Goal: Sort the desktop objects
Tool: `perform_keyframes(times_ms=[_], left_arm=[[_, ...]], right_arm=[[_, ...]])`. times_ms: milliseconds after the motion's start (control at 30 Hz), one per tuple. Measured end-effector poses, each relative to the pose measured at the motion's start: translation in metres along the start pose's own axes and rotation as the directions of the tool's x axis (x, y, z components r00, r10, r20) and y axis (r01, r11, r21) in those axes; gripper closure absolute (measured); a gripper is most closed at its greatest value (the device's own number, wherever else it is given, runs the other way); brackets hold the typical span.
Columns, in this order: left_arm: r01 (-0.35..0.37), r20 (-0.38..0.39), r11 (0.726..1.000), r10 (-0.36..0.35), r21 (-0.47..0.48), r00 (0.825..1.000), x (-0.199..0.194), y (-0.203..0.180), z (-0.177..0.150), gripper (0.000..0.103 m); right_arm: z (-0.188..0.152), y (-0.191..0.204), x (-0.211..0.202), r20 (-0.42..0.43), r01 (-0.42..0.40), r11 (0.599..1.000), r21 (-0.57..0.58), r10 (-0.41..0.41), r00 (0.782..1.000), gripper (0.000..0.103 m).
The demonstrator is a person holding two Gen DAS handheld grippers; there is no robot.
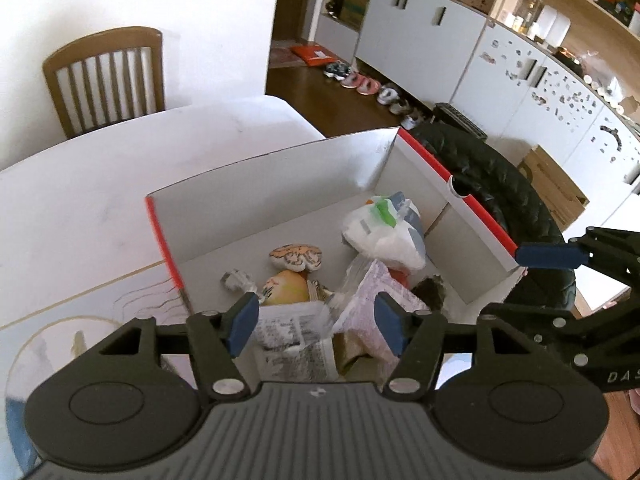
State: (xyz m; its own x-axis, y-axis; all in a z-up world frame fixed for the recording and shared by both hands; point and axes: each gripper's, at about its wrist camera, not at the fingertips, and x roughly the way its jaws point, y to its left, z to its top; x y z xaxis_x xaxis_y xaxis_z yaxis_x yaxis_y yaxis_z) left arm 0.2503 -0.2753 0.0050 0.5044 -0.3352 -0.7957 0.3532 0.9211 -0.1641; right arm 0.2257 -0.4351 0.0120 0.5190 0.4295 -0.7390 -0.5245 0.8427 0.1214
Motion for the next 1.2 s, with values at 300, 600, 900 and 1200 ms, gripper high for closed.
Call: perform_keyframes(times_ms=[300, 600, 900, 1200], left_arm=[[-0.043, 0.020, 0.999, 0.043, -0.002, 0.999, -0.024, 0.001, -0.023, 0.019], [-0.047, 0.055, 0.999, 0.048, -0.016, 0.997, -0.042, 0.004, -0.043, 0.000], [-0.038, 0.068, 0.999, 0.036, 0.029, 0.997, -0.061, 0.007, -0.067, 0.000], [-0.022, 0.074, 0.996, 0.015, 0.083, 0.997, -0.077, 0.007, -0.081, 0.000]], right_arm=[[-0.004, 0.008, -0.011, 0.027, -0.018, 1.000, 0.004, 0.018, 0.999, 0.026], [-0.013, 0.026, -0.027, 0.085, -0.005, 0.999, -0.036, 0.008, 0.996, 0.013], [-0.026, 0.053, -0.039, 0.127, 0.007, 0.999, -0.034, -0.002, 0.992, 0.006], [-0.035, 0.072, -0.051, 0.158, 0.032, 0.999, -0.004, -0.031, 0.987, 0.004]])
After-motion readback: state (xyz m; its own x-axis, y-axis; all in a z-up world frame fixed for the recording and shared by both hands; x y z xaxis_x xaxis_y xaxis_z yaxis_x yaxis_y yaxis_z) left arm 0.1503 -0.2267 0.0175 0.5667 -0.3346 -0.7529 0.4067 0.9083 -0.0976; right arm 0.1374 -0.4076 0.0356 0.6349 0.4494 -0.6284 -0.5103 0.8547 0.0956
